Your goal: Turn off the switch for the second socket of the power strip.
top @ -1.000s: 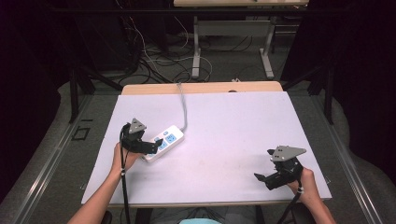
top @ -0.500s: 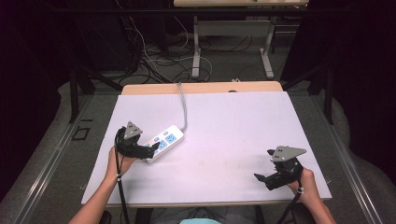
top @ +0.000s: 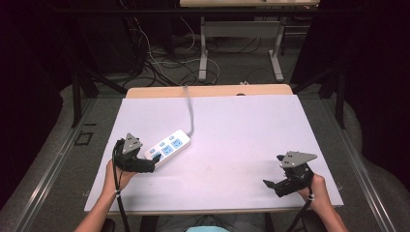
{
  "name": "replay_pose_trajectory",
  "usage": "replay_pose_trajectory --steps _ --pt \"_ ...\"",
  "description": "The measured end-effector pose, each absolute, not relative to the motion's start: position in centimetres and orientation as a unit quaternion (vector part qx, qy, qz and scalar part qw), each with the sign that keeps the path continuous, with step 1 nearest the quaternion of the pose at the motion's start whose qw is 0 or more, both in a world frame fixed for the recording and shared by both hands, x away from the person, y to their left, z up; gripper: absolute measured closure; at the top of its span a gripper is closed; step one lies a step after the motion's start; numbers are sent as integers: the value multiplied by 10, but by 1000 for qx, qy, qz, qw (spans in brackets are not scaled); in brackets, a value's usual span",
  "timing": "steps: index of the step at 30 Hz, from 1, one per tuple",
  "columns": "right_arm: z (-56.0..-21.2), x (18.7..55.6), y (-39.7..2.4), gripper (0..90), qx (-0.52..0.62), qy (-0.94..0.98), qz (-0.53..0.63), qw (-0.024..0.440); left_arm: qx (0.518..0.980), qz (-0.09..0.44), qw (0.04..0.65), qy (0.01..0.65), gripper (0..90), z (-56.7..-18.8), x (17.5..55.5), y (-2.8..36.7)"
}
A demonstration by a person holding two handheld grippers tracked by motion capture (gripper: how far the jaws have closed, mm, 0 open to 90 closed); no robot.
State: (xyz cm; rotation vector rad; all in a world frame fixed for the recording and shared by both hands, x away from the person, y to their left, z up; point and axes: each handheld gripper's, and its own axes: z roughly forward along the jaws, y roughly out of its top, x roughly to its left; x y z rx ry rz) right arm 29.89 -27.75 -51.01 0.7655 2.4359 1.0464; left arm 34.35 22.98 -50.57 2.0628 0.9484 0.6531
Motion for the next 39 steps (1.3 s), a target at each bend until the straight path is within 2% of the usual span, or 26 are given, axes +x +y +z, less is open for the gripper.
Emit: replay_pose_trajectory --steps 14,39 --pt "-511 299 -277 22 272 868 372 187 815 258 370 364 0 -508 317 241" --pt "-511 299 -277 22 269 870 368 187 822 252 363 360 0 -518 293 248"
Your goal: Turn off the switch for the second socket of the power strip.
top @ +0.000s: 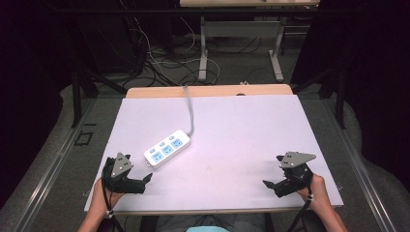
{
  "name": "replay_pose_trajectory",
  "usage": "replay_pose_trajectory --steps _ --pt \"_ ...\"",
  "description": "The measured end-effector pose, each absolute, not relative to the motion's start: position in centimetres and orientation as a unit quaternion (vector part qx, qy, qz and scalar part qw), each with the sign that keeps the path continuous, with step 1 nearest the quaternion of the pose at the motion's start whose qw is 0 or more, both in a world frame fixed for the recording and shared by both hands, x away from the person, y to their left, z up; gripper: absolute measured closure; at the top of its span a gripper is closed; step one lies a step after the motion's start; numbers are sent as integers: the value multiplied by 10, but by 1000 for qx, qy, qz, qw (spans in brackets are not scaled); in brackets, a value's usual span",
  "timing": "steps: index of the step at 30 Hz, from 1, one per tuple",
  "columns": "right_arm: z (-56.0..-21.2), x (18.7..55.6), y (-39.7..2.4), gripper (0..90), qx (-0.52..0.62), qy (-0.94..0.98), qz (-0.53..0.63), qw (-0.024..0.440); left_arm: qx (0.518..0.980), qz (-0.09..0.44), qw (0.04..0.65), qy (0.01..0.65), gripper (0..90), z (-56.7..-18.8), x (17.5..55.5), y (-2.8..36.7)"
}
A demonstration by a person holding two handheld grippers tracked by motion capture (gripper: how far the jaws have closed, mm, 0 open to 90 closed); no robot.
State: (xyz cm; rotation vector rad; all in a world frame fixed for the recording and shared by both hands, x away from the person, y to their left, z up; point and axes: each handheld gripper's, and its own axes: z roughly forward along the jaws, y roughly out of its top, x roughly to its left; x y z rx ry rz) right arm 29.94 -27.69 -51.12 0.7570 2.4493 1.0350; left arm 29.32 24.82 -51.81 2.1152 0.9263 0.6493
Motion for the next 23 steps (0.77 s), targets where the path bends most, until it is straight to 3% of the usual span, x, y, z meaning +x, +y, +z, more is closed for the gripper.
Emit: replay_pose_trajectory --steps 23 --pt "-511 299 -276 22 270 872 365 183 825 252 358 357 0 -523 285 251"
